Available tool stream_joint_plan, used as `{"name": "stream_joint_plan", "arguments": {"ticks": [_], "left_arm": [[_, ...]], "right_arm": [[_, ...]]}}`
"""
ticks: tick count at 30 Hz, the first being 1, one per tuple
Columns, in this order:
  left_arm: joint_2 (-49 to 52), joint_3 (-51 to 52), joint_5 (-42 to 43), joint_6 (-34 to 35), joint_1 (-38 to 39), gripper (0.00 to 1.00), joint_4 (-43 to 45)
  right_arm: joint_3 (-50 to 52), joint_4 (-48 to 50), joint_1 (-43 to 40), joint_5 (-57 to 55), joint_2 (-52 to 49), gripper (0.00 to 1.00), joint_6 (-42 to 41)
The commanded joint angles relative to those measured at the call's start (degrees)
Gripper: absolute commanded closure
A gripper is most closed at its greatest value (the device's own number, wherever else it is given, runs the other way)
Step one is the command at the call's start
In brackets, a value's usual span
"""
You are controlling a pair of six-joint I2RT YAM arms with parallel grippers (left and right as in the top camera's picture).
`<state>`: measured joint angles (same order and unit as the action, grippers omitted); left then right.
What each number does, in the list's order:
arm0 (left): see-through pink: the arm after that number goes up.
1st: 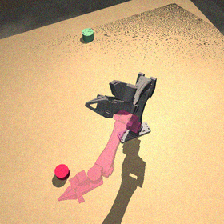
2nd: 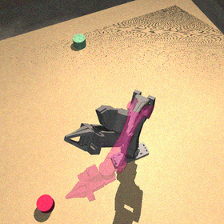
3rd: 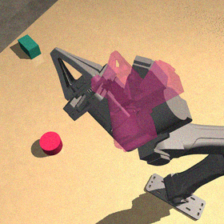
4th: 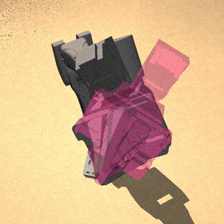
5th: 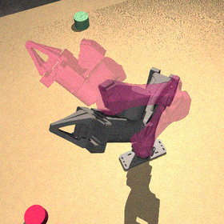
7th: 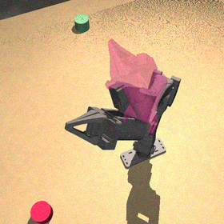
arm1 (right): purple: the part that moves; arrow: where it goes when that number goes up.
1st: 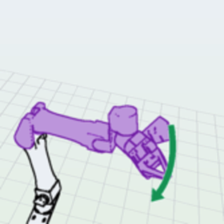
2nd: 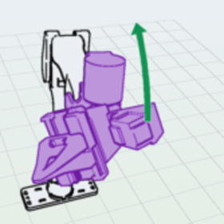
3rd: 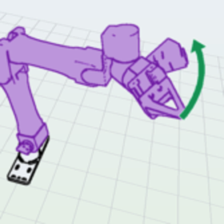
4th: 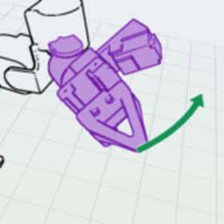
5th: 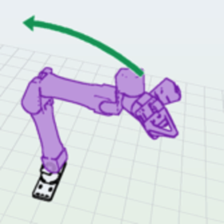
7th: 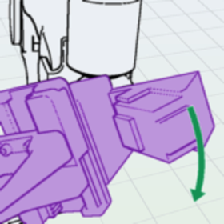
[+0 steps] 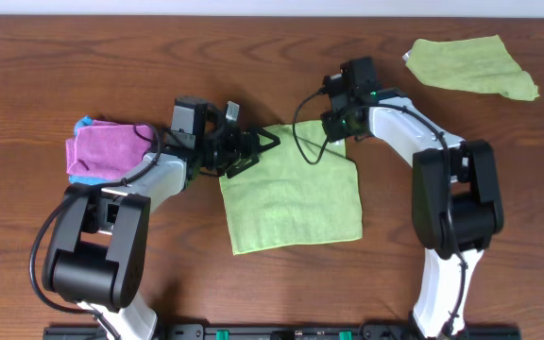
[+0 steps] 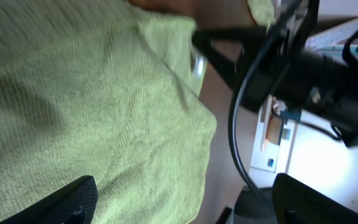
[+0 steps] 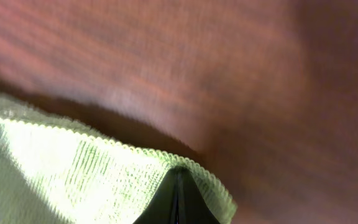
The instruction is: Fold the cloth
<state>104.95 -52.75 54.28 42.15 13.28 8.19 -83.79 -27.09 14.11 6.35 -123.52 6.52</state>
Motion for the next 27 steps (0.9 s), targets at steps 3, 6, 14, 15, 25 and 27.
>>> {"name": "stream_joint_plan", "arguments": {"ticks": [3, 6, 14, 15, 25, 27], "left_arm": [[-0.9, -1.1, 3.0, -2.0, -0.2, 0.07, -1.4], [-0.9, -1.1, 3.0, -2.0, -0.3, 0.05, -1.3], [-3.2, -1.7, -1.3, -5.0, -0.6, 0.04, -1.5], [-4.2, -1.9, -2.8, -5.5, -0.6, 0.04, -1.7], [-18.6, -2.7, -21.0, -11.5, -0.6, 0.05, -29.6], [-22.1, -2.7, -21.1, -8.0, -1.3, 0.05, -35.1]], "right_arm": [[1.3, 2.9, 0.2, -4.0, -5.4, 0.99, 0.9], [0.3, 0.6, 0.2, -3.1, -5.0, 0.99, 0.8], [-1.1, -4.2, 0.2, 3.5, 8.1, 0.57, -2.2], [-1.1, -5.4, 0.2, 4.5, 10.8, 0.47, -2.4], [-1.0, -30.5, -3.3, 7.1, 27.7, 0.36, -7.1], [-0.5, -35.8, -6.2, 11.4, 28.9, 0.34, -7.1]]}}
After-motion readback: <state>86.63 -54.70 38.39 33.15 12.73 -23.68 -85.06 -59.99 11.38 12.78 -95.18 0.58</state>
